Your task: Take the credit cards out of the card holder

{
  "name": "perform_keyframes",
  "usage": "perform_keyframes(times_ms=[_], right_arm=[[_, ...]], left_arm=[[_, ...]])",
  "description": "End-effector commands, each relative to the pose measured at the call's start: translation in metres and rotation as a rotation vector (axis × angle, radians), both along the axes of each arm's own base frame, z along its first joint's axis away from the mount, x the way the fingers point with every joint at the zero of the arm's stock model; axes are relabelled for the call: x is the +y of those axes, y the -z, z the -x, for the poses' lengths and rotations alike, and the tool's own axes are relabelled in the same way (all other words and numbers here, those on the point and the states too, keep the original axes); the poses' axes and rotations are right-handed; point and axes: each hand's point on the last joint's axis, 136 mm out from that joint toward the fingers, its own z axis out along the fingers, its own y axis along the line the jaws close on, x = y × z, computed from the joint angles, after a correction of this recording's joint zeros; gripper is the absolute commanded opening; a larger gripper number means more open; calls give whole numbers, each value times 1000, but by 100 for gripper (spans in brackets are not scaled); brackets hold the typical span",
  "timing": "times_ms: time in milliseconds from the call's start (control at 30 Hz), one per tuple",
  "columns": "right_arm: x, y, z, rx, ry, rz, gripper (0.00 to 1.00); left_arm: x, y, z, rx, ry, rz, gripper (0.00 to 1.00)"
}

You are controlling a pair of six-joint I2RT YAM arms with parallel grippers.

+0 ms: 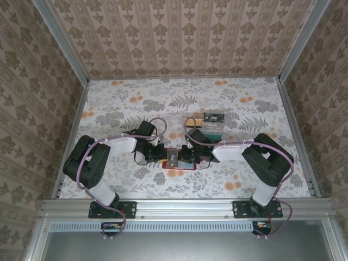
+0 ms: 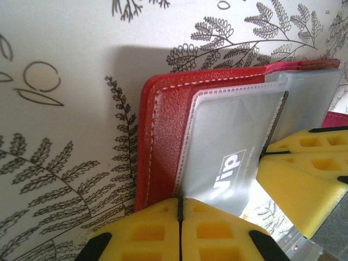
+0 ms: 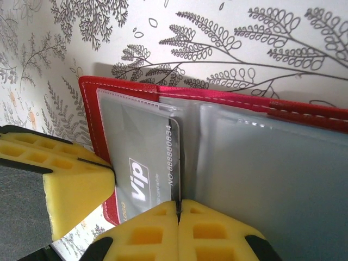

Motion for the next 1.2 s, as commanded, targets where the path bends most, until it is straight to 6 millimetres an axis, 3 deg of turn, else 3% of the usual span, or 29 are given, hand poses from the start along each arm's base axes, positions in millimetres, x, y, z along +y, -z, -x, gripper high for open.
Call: perform_keyframes(times_ms=[0, 167, 367, 433, 700, 1000, 1167], right_arm=[[-10, -6, 0, -4, 21, -15, 0], [-21, -8, 0, -9, 32, -6, 0], [-18, -9, 1, -10, 20, -23, 0], [-14, -9, 1, -8, 7, -40, 13], [-2, -2, -4, 5, -13, -70, 18], [2, 4, -4, 16, -18, -81, 17], [-2, 5, -1, 19, -16, -75, 1]], left_arm=[[14, 17, 10, 52, -23, -79, 4], [20, 20, 11, 64, -38, -91, 2], [18, 19, 10, 62, -35, -86, 2], [18, 20, 10, 61, -34, -84, 2], [17, 21, 12, 69, -28, -84, 2], [15, 20, 13, 66, -22, -82, 2], [15, 20, 13, 69, -21, -83, 2]])
